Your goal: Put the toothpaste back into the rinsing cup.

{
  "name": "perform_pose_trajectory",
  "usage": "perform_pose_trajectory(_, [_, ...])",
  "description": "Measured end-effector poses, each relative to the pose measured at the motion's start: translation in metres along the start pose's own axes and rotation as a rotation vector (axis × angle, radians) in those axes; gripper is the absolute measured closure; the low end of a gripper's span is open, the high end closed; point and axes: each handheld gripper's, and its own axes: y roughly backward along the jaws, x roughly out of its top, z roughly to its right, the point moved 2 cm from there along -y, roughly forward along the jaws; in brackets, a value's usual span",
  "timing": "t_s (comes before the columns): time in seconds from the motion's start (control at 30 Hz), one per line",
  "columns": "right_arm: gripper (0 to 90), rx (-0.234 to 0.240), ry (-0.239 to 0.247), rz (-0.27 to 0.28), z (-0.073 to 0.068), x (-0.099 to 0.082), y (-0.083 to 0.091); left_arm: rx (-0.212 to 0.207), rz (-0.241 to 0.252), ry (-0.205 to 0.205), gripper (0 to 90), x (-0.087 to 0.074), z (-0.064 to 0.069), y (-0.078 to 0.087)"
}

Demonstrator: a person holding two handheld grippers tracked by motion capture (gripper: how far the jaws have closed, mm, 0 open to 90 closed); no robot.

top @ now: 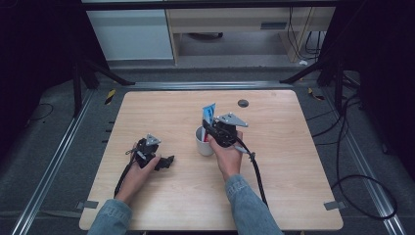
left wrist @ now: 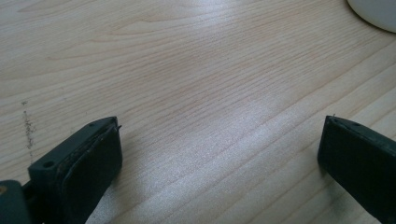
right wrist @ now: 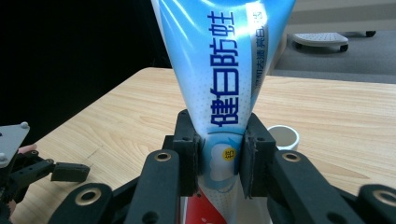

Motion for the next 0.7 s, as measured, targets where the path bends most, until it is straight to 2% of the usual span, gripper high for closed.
perform_pose_trajectory(0.7, [70.5, 0.007, -0.038, -0.018, 0.013, 0.002, 0.000, 0.000, 0.000, 0.000, 0.0, 0.000, 0.000, 0.000])
